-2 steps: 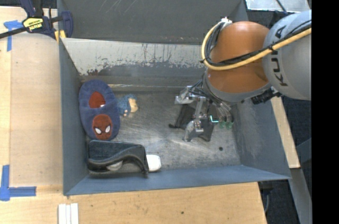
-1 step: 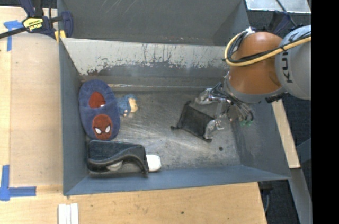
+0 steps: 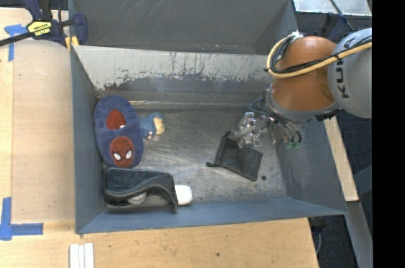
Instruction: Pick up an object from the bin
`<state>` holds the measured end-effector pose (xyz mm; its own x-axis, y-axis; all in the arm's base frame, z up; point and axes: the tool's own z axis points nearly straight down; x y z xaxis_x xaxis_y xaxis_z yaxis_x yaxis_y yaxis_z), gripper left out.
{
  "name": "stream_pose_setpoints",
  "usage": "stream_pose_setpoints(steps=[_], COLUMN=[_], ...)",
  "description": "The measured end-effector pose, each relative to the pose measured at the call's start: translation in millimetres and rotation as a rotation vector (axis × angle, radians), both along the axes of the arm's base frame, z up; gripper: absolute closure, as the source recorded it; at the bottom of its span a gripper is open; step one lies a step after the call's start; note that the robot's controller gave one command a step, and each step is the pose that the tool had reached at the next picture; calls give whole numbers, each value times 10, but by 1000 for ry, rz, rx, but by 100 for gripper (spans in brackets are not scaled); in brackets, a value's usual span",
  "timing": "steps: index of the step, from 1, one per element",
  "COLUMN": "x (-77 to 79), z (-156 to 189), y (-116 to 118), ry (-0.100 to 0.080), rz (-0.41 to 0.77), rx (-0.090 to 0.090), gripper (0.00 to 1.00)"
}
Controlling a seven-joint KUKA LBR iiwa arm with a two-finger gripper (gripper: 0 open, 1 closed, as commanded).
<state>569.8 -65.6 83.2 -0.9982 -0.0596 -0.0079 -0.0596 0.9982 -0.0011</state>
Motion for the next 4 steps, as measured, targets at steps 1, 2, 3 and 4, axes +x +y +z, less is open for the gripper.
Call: stream_pose_setpoints(steps=[1,2,3,4], x=[-278,-512,-655,-842], z=[185,743,514,858], y=[599,-222,-170,-707], ry=[6,2,9,3], rz=[170,283,304,542], rx=[2,-6,0,-4], gripper=[100,100,100,100])
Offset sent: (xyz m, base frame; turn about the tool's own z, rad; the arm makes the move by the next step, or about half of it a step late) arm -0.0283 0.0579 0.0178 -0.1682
